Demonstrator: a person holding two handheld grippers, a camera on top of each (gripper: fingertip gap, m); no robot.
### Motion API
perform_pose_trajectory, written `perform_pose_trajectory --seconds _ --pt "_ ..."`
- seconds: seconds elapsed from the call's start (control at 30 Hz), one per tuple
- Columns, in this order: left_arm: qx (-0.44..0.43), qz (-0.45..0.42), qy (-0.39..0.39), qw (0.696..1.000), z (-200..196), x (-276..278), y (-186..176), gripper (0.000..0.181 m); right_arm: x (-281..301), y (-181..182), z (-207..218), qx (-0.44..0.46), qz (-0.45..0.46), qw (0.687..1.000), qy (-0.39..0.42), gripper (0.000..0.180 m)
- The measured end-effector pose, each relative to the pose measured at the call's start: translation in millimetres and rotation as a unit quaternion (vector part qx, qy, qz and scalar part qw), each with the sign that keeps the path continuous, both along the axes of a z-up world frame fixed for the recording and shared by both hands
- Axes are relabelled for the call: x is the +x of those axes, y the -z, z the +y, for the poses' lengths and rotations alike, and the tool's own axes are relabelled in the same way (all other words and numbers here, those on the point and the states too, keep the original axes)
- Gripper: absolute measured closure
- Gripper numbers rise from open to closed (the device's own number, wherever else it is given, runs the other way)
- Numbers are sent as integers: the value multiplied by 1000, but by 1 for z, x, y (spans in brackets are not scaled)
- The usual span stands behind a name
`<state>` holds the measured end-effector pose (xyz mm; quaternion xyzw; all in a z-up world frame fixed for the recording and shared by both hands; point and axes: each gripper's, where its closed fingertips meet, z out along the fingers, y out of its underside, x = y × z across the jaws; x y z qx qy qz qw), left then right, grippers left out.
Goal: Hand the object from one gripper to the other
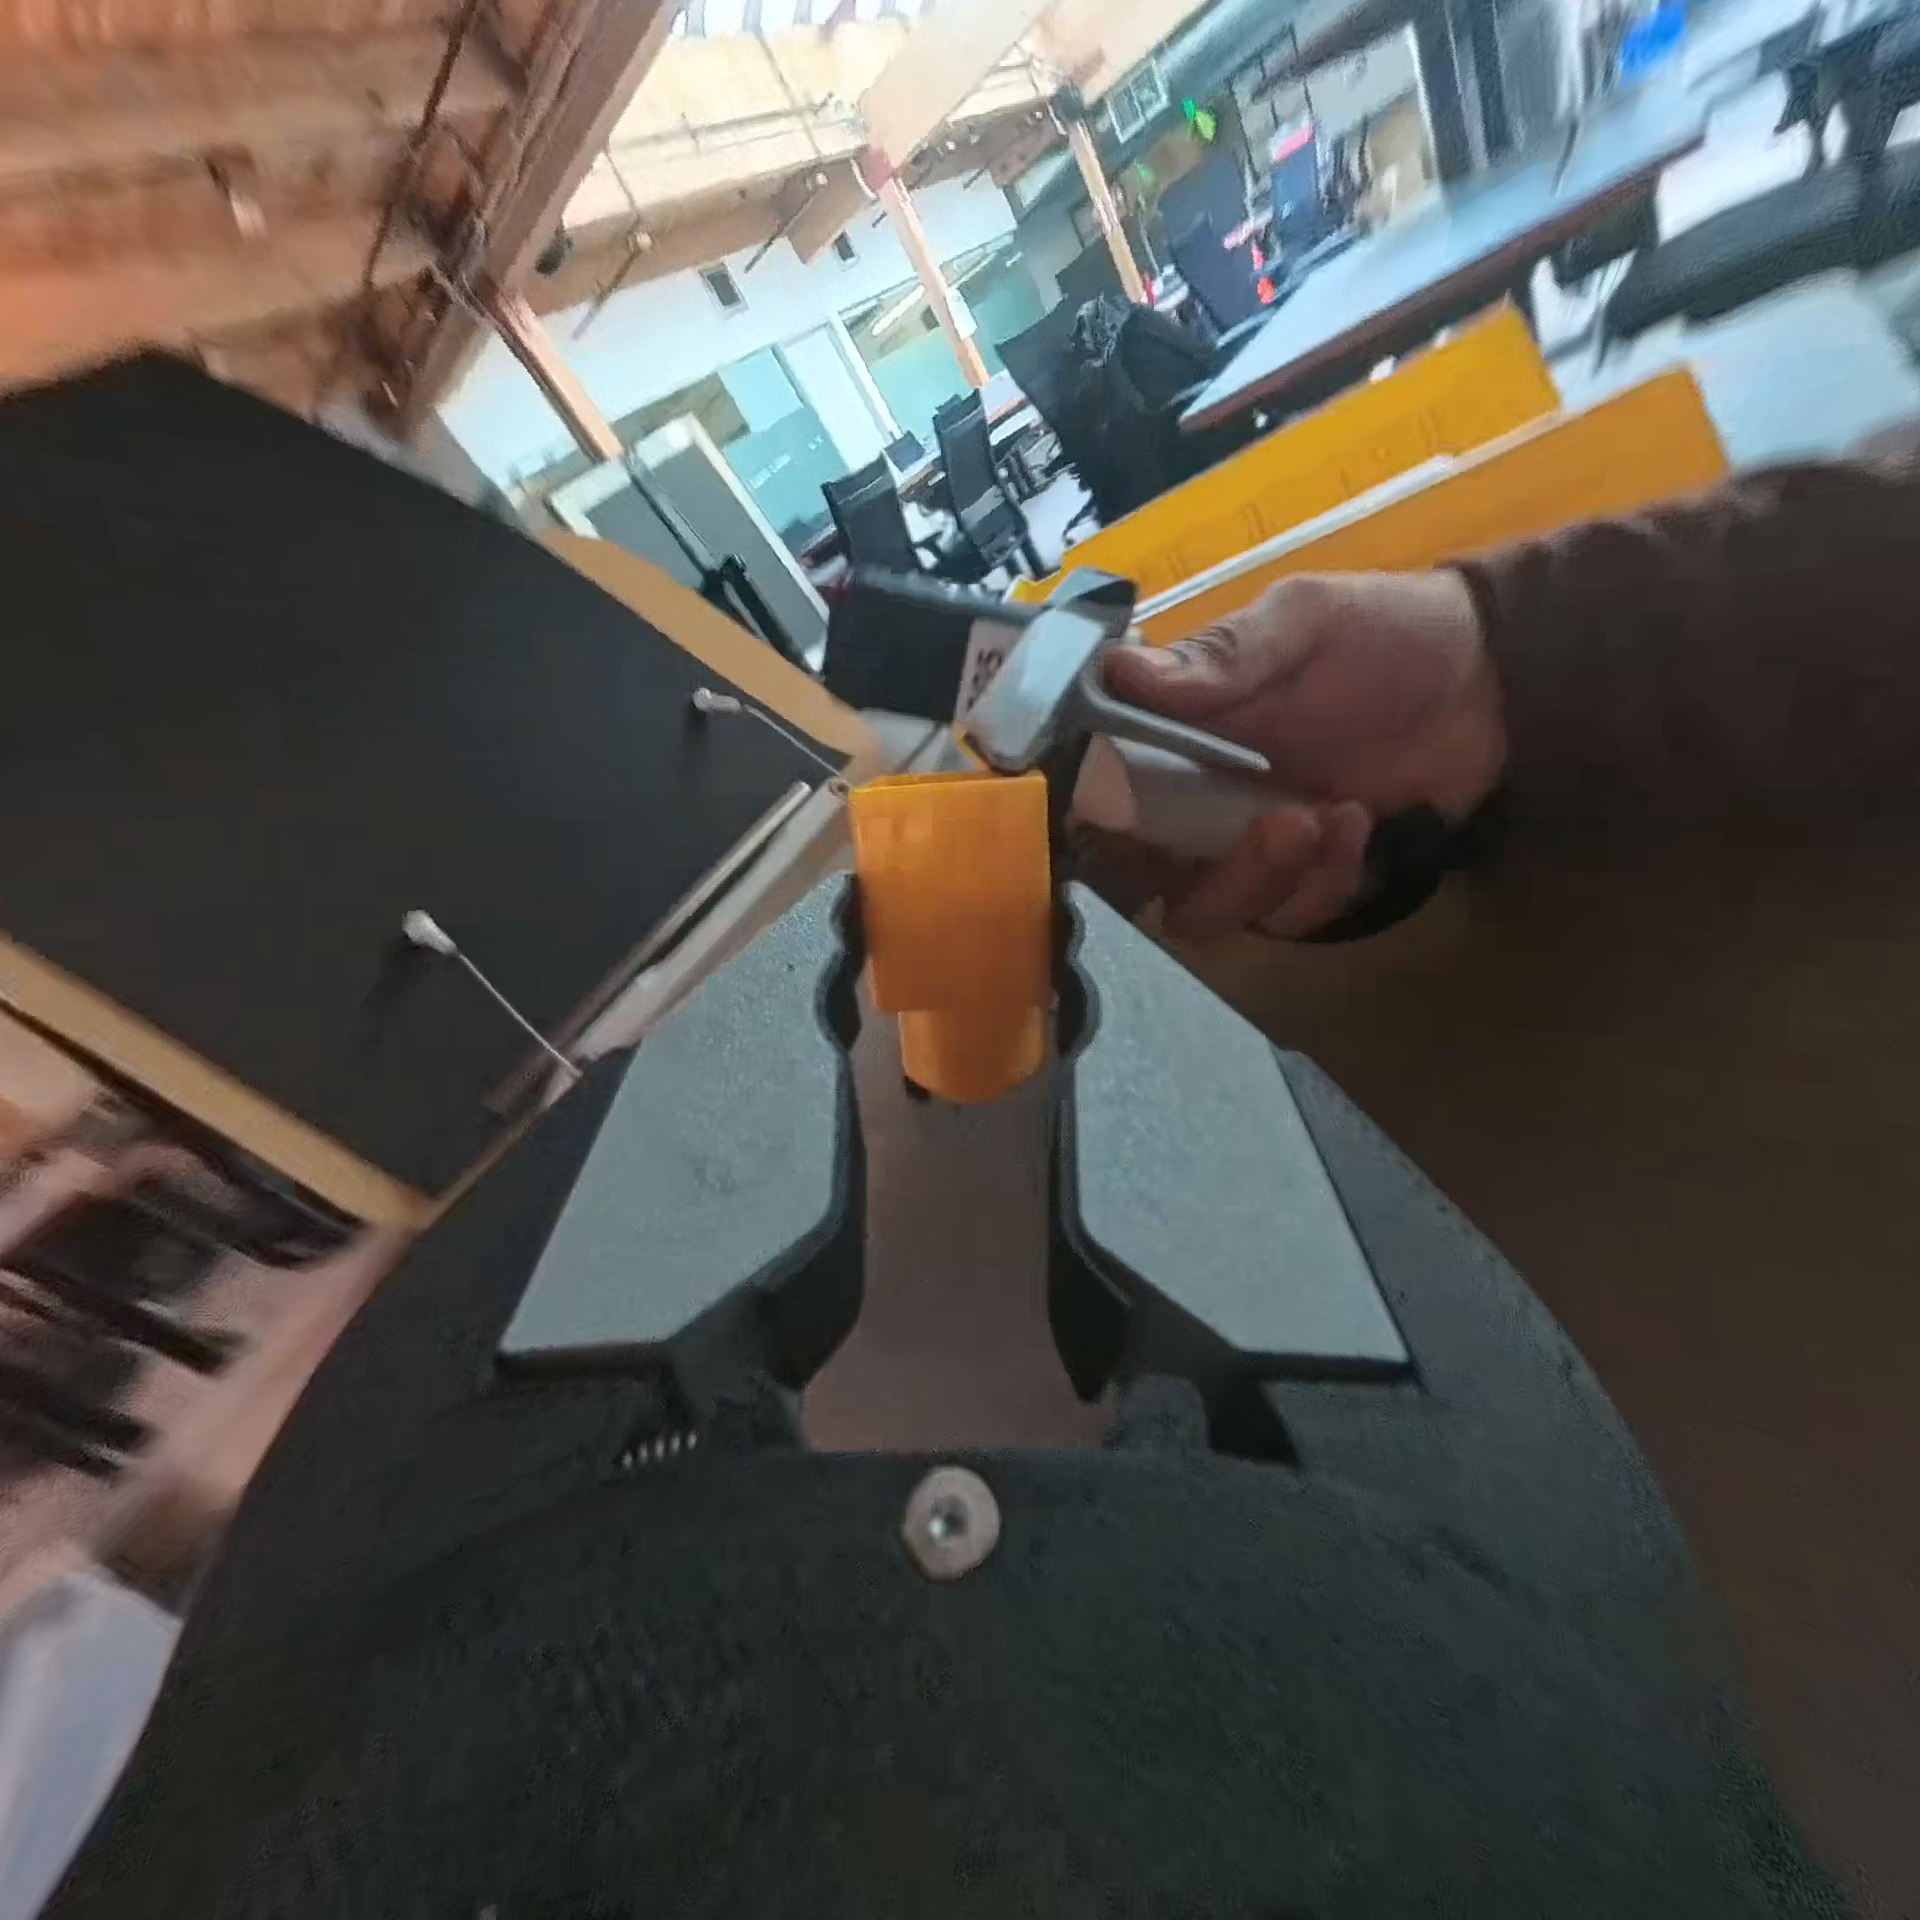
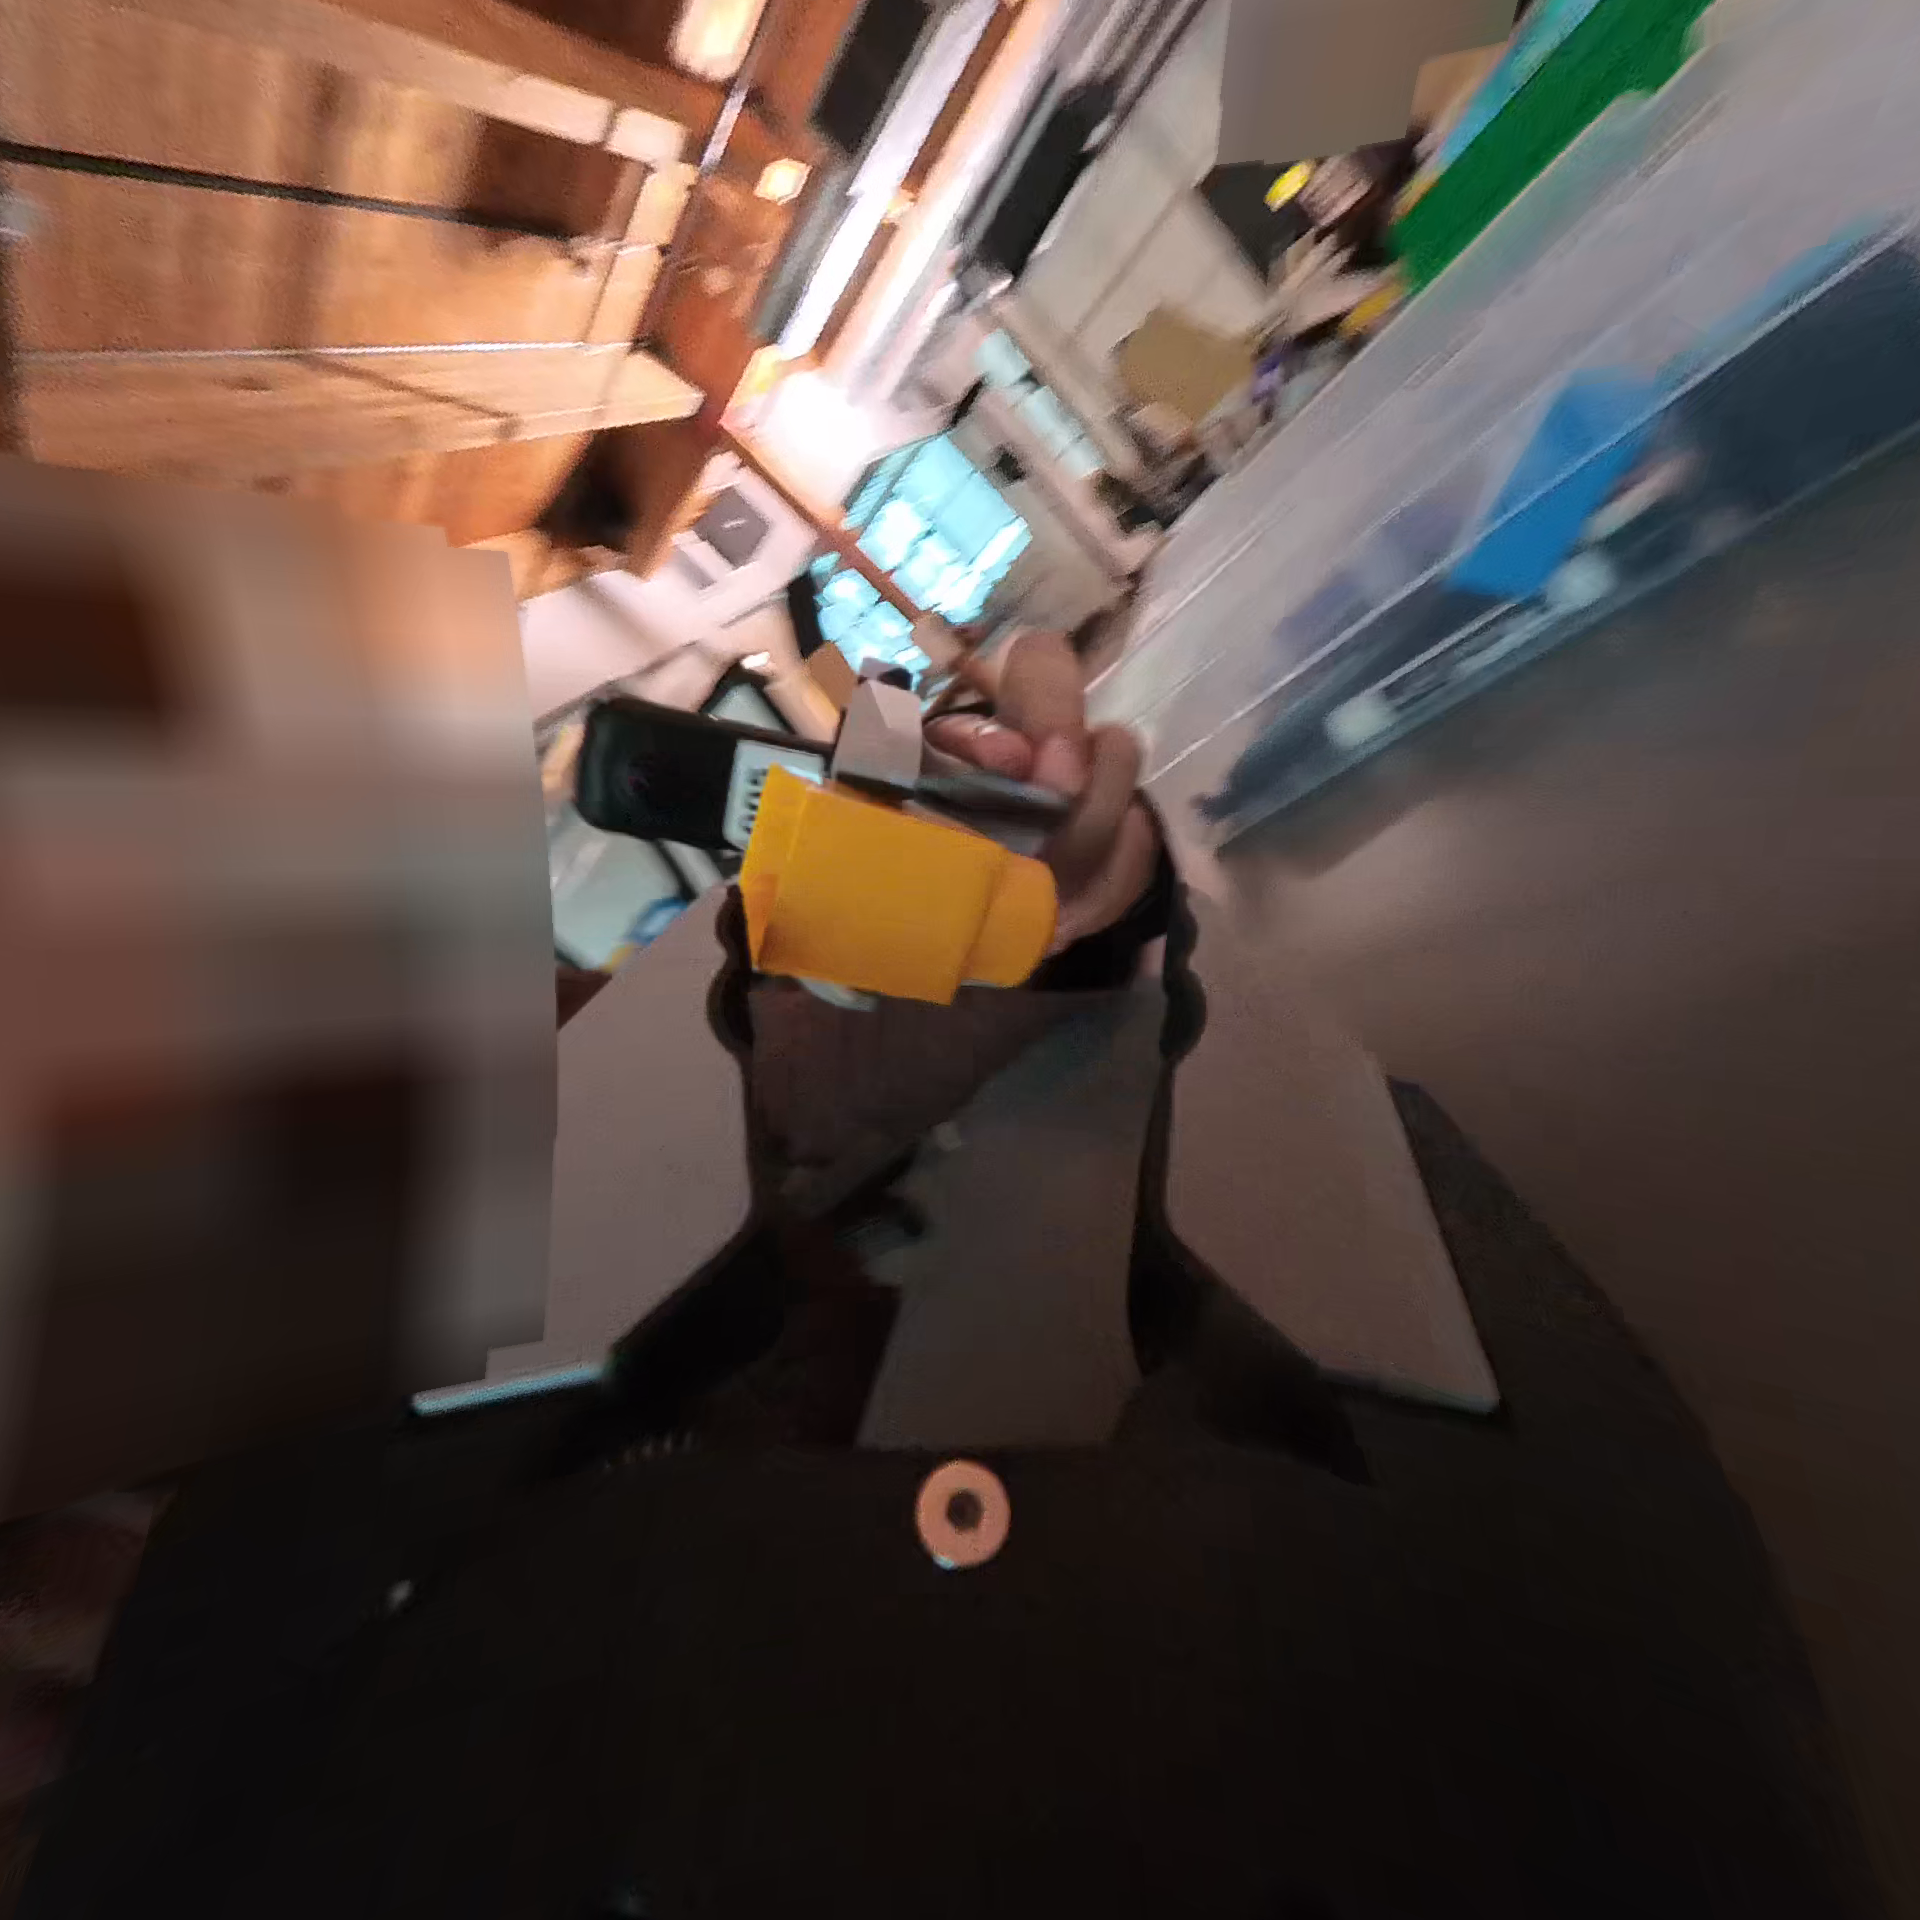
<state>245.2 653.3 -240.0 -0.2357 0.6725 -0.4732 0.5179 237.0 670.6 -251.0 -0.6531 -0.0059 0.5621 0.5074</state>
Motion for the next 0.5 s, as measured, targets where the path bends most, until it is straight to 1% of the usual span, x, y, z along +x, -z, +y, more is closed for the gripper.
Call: perform_pose_trajectory --seconds 0.03,0.1,0.17,0.2,0.27,0.33,0.4,0.5 --pt "-44 28 5 999 5 2 1 148 11 1 2 5 -31 999 39 100" --pt "-123 83 21 989 13 6 6 148 28 6 3 9 -119 987 103 97" --pt "-194 118 41 973 18 7 6 148 32 6 0 26 -194 973 125 96" --pt "-233 138 57 961 19 7 7 149 30 3 -2 42 -223 965 130 95" --pt "-309 187 101 927 18 4 8 148 24 0 -5 73 -296 943 136 94" --pt "-372 227 140 889 17 1 8 148 16 7 -7 86 -393 905 140 92" --pt "-418 256 153 858 19 2 11 148 9 19 -7 86 -487 857 142 90" --pt "-466 293 169 818 19 4 15 148 8 26 4 100 -608 764 189 82"
